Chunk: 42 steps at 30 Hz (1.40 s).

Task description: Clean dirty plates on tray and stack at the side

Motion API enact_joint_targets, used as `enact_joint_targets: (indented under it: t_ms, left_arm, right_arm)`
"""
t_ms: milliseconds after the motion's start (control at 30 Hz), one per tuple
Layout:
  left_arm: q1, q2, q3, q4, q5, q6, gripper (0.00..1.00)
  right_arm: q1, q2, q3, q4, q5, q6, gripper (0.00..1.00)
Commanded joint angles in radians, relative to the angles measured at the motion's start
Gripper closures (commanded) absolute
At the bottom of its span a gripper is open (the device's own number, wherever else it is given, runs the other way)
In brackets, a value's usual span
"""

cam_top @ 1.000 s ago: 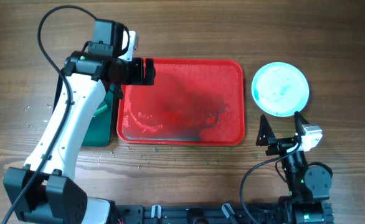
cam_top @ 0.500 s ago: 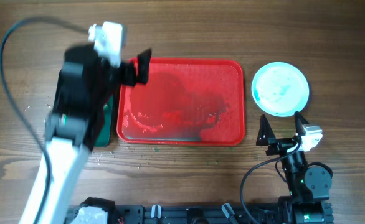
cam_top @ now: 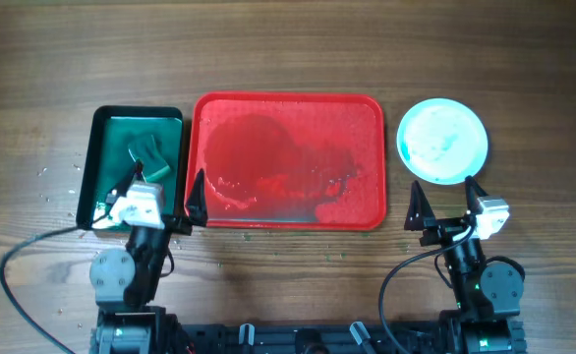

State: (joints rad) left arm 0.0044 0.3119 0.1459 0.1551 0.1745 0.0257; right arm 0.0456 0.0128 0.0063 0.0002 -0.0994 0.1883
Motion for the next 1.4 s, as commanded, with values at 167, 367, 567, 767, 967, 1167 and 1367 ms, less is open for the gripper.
enact_joint_targets:
  t_ms: [167, 367, 567, 767, 967, 1167, 1367]
  left_arm:
    - [0.018, -0.16, -0.126, -0.021, 0.016, 0.019, 0.0]
    - [0.018, -0.248, -0.14, -0.162, 0.016, 0.019, 0.0]
    - [0.018, -0.309, -0.14, -0.216, 0.016, 0.015, 0.0]
    - [0.011, -0.309, -0.14, -0.215, 0.015, 0.016, 0.0]
    - [-0.006, -0.306, -0.14, -0.215, 0.015, 0.016, 0.0]
    - [-0.006, -0.306, -0.14, -0.215, 0.015, 0.016, 0.0]
    - [-0.006, -0.306, -0.14, -0.215, 0.015, 0.016, 0.0]
  right_arm:
    - [0.008, -0.008, -0.002, 0.005, 0.014, -0.002, 0.0]
    - [0.008, -0.008, -0.002, 0.005, 0.014, -0.003, 0.0]
    - [0.008, -0.008, -0.002, 0.005, 0.014, -0.002, 0.01]
    - [0.008, -0.008, -0.002, 0.005, 0.014, -0.002, 0.0]
    - [0.008, -0.008, -0.002, 0.005, 0.014, -0.002, 0.0]
    - [0.008, -0.008, -0.002, 0.005, 0.014, -0.002, 0.0]
    - [0.008, -0.008, -0.002, 0.005, 0.014, -0.002, 0.0]
